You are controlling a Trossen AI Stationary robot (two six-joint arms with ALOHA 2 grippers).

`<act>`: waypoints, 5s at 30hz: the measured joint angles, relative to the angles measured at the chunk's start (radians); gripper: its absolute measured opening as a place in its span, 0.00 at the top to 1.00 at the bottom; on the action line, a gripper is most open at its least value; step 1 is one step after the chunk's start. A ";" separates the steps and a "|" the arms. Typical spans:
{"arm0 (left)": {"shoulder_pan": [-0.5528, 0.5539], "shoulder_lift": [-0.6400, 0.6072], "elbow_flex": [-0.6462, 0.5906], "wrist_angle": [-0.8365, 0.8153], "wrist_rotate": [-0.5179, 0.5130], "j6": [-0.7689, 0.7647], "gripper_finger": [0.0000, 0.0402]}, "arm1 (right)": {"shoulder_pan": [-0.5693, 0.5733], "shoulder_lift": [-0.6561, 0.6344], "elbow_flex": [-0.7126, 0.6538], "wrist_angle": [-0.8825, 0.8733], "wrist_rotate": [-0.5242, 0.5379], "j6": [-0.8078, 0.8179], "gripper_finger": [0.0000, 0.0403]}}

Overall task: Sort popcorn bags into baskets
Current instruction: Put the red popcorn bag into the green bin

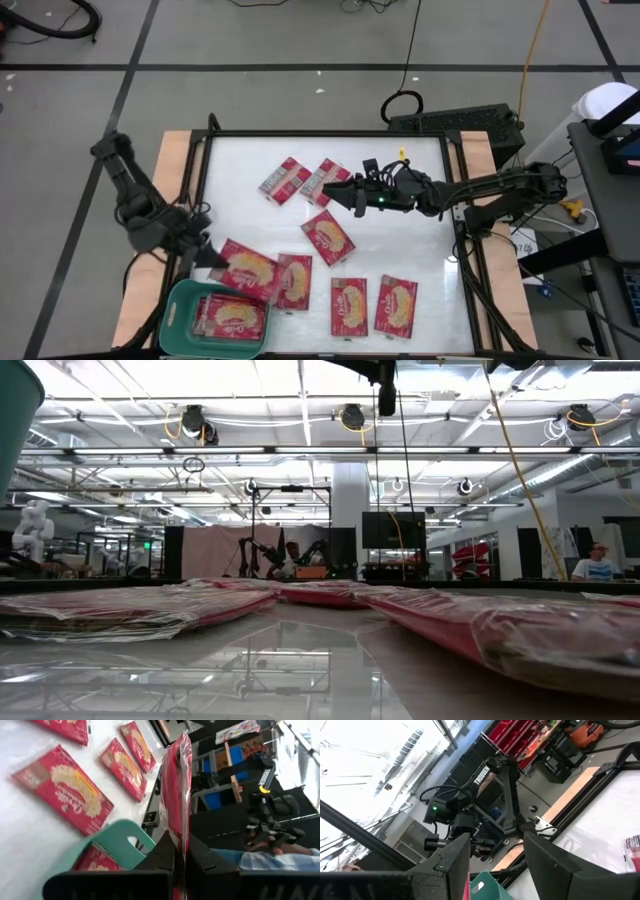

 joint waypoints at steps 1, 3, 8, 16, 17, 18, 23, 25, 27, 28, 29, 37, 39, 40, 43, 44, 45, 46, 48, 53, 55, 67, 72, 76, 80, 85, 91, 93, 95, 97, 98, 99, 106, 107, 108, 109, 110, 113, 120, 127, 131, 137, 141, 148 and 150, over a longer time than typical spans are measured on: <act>-0.040 0.001 -0.005 0.001 -0.032 -0.024 0.97 | 0.000 0.000 0.000 0.000 0.000 0.000 0.56; -0.114 0.015 -0.013 0.000 -0.071 -0.074 0.97 | 0.000 0.000 0.000 0.002 0.000 0.000 0.56; -0.272 0.101 -0.031 0.011 -0.138 -0.238 0.97 | 0.000 0.000 0.000 0.001 0.000 -0.001 0.56; -0.428 0.265 -0.033 0.007 -0.255 -0.526 0.97 | 0.000 0.000 0.000 0.000 0.000 -0.007 0.56; -0.438 0.280 -0.033 0.007 -0.263 -0.551 0.97 | 0.000 0.000 0.000 0.000 0.000 -0.007 0.56; -0.448 0.296 -0.033 0.008 -0.264 -0.575 0.97 | 0.000 0.000 0.000 0.000 0.000 -0.007 0.56; -0.474 0.370 -0.033 0.014 -0.267 -0.700 0.96 | -0.002 0.000 0.000 0.000 0.000 -0.007 0.56; -0.474 0.397 -0.033 0.015 -0.269 -0.738 0.96 | -0.002 0.000 0.000 0.000 0.000 -0.007 0.56; -0.473 0.421 -0.033 0.015 -0.269 -0.774 0.96 | -0.002 0.000 0.000 0.000 0.000 -0.007 0.56; -0.474 0.431 -0.033 0.017 -0.265 -0.795 0.96 | -0.002 0.000 0.000 0.000 -0.001 -0.007 0.56; -0.475 0.440 -0.033 0.014 -0.263 -0.812 0.96 | -0.002 0.000 0.000 0.000 0.000 -0.007 0.56; -0.473 0.481 -0.033 0.023 -0.252 -0.869 0.94 | -0.002 0.000 0.000 0.000 -0.001 -0.007 0.56; -0.473 0.480 -0.033 0.027 -0.251 -0.868 0.94 | -0.002 0.000 0.000 0.000 0.000 -0.007 0.56; -0.473 0.481 -0.033 0.030 -0.250 -0.865 0.94 | -0.002 0.000 0.000 -0.001 -0.001 -0.007 0.56; -0.473 0.480 -0.033 0.042 -0.246 -0.852 0.92 | -0.002 0.000 0.000 -0.001 -0.001 -0.008 0.56; -0.473 0.479 -0.033 0.046 -0.246 -0.850 0.90 | -0.002 0.000 0.000 -0.001 -0.001 -0.008 0.56; -0.473 0.478 -0.033 0.051 -0.245 -0.851 0.88 | -0.002 0.000 0.000 -0.002 -0.001 -0.008 0.56; -0.473 0.478 -0.033 0.059 -0.244 -0.851 0.86 | -0.002 0.000 0.000 -0.003 -0.001 -0.008 0.56; -0.473 0.478 -0.033 0.074 -0.241 -0.847 0.80 | -0.002 0.000 0.000 -0.007 -0.001 -0.008 0.56; -0.473 0.460 -0.033 0.096 -0.198 -0.858 0.68 | -0.002 0.000 -0.001 -0.012 -0.001 -0.007 0.56; -0.472 0.432 -0.033 0.096 -0.162 -0.849 0.65 | -0.002 0.000 -0.001 -0.012 -0.001 -0.007 0.56; -0.475 0.187 -0.033 0.047 -0.034 -0.702 0.63 | -0.002 0.000 -0.001 -0.014 -0.027 0.000 0.56; -0.462 0.098 -0.033 0.049 -0.056 -0.601 0.63 | -0.002 0.000 -0.001 -0.014 -0.026 0.001 0.56; -0.429 0.034 -0.032 0.071 -0.102 -0.461 0.63 | -0.002 0.000 -0.001 -0.022 -0.014 0.028 0.56; -0.381 -0.011 -0.006 0.036 -0.122 -0.315 0.63 | -0.002 0.001 -0.001 -0.053 0.057 0.055 0.57; -0.292 -0.078 0.015 -0.104 -0.126 -0.212 0.63 | -0.001 0.001 -0.001 -0.056 0.148 0.132 0.57; -0.156 -0.177 0.016 -0.273 -0.172 -0.153 0.63 | -0.018 0.001 0.080 -0.251 0.183 0.184 0.58; -0.111 -0.202 0.016 -0.298 -0.186 -0.110 0.63 | -0.048 0.001 0.145 -0.391 0.145 0.178 0.58; -0.064 -0.218 0.017 -0.307 -0.195 -0.051 0.63 | -0.092 0.001 0.209 -0.531 0.080 0.155 0.58; -0.017 -0.224 0.017 -0.310 -0.195 -0.004 0.63 | -0.152 0.001 0.262 -0.657 -0.009 0.151 0.58; 0.008 -0.224 0.017 -0.309 -0.195 0.012 0.63 | -0.185 0.001 0.281 -0.714 -0.049 0.148 0.58; 0.032 -0.224 0.017 -0.309 -0.193 0.022 0.63 | -0.219 0.001 0.296 -0.764 -0.096 0.137 0.58; 0.178 -0.206 0.017 -0.299 -0.130 0.005 0.63 | -0.483 0.011 0.312 -0.872 -0.335 -0.025 0.58; 0.194 -0.195 0.017 -0.289 -0.120 0.003 0.63 | -0.521 0.018 0.312 -0.874 -0.376 -0.037 0.58; 0.210 -0.184 0.017 -0.276 -0.107 0.006 0.63 | -0.555 0.026 0.312 -0.878 -0.409 -0.048 0.58; 0.226 -0.171 0.017 -0.264 -0.097 0.006 0.63 | -0.588 0.037 0.312 -0.877 -0.441 -0.053 0.58; 0.243 -0.159 0.017 -0.253 -0.086 0.005 0.63 | -0.618 0.050 0.312 -0.872 -0.475 -0.059 0.58; 0.296 -0.115 0.017 -0.227 -0.079 -0.007 0.63 | -0.691 0.104 0.312 -0.859 -0.591 -0.094 0.58; 0.431 -0.014 0.017 -0.118 -0.076 -0.004 0.63 | -0.759 0.223 0.312 -0.862 -0.757 -0.233 0.57; 0.533 0.112 0.017 0.008 -0.030 -0.006 0.63 | -0.774 0.355 0.312 -0.853 -0.758 -0.356 0.47; 0.572 0.182 0.017 0.091 -0.020 0.000 0.63 | -0.774 0.423 0.312 -0.849 -0.740 -0.435 0.37; 0.640 0.248 0.017 0.125 0.067 0.009 0.63 | -0.772 0.501 0.312 -0.826 -0.673 -0.565 0.30; 0.685 0.262 0.017 0.142 0.104 0.035 0.63 | -0.766 0.546 0.312 -0.770 -0.675 -0.618 0.30; 0.749 0.262 0.017 0.143 0.105 0.086 0.63 | -0.674 0.596 0.312 -0.728 -0.627 -0.790 0.32; 0.761 0.262 0.017 0.143 0.109 0.097 0.63 | -0.635 0.600 0.312 -0.730 -0.529 -0.836 0.32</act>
